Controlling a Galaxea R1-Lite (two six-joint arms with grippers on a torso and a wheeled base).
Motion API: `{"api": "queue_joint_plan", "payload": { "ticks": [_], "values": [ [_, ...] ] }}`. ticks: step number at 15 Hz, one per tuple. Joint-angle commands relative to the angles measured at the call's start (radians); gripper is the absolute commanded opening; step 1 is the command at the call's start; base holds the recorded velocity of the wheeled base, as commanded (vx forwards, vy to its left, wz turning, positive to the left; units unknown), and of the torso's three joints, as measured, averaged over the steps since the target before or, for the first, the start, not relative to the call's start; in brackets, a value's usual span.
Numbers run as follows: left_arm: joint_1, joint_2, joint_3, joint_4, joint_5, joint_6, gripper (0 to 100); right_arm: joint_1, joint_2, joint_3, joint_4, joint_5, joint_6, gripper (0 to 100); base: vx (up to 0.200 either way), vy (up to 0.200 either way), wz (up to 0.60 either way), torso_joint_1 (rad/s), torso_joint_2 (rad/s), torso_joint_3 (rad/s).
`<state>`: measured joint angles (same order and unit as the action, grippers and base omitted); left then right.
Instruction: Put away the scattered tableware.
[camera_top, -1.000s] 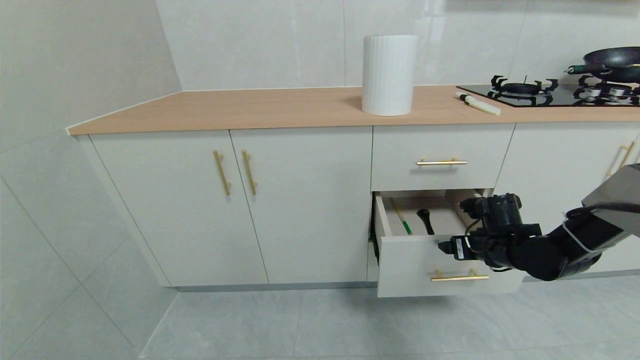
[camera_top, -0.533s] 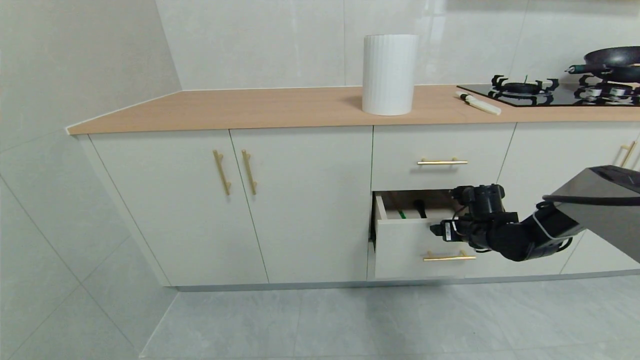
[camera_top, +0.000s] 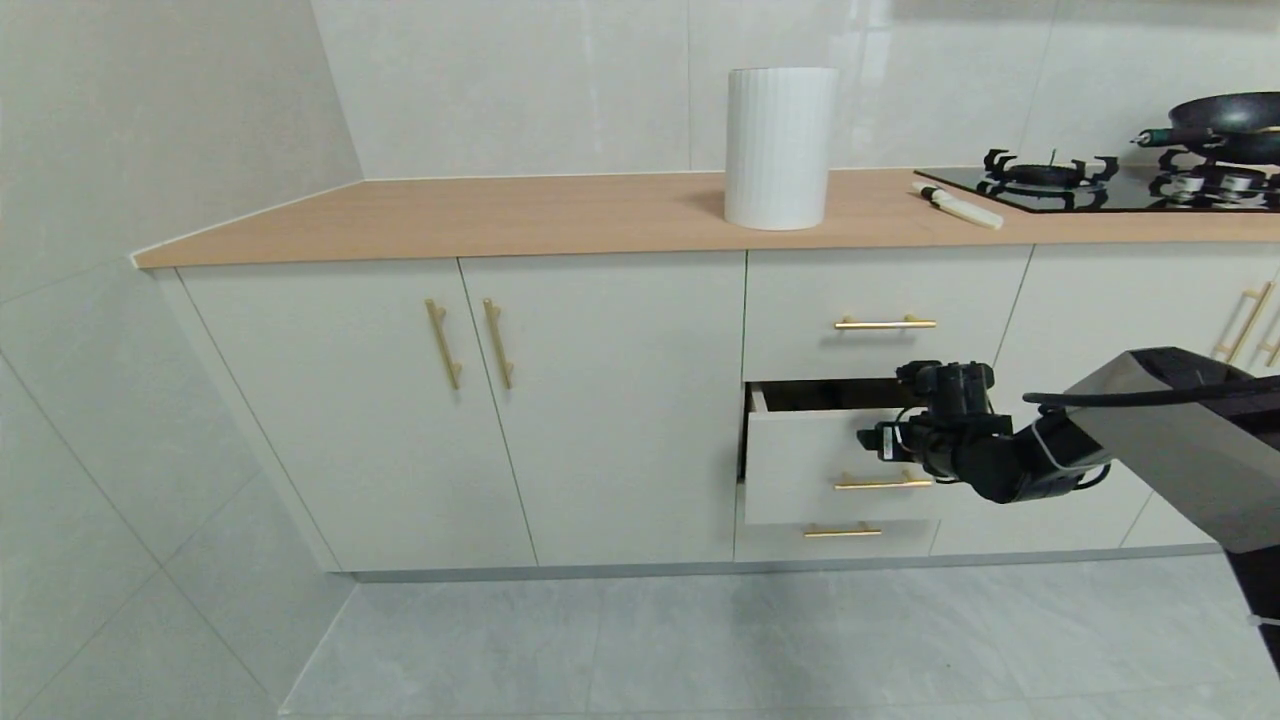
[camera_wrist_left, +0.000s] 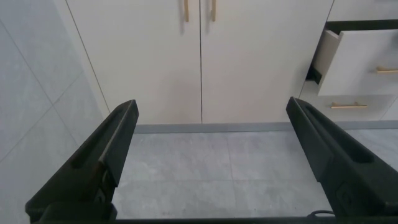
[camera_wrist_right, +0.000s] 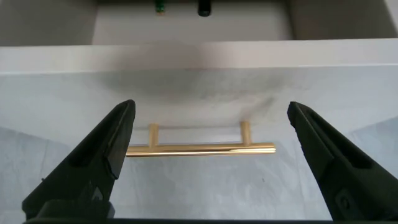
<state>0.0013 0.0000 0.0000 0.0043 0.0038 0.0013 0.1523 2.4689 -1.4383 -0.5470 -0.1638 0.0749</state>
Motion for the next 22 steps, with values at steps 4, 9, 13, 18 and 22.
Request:
{"api": "queue_joint_plan", "payload": {
  "ticks": [4,9,13,18,22],
  "values": [
    [0.000,0.000,0.000,0.000,0.001,0.000,100,-0.011,0.097,-0.139,-0.001,-0.029,0.002,100,0.000,0.000,0.00,0.000,0.00,0.000],
    [0.000,0.000,0.000,0.000,0.001,0.000,100,-0.019,0.139,-0.208,-0.007,-0.052,0.003,100,0.000,0.000,0.00,0.000,0.00,0.000],
    [0.000,0.000,0.000,0.000,0.001,0.000,100,-0.019,0.205,-0.307,-0.013,-0.108,0.008,100,0.000,0.000,0.00,0.000,0.00,0.000],
    [0.000,0.000,0.000,0.000,0.001,0.000,100,-0.019,0.291,-0.430,-0.057,-0.166,0.036,100,0.000,0.000,0.00,0.000,0.00,0.000],
    [0.000,0.000,0.000,0.000,0.001,0.000,100,-0.019,0.352,-0.525,-0.071,-0.174,0.051,100,0.000,0.000,0.00,0.000,0.00,0.000]
  ]
}}
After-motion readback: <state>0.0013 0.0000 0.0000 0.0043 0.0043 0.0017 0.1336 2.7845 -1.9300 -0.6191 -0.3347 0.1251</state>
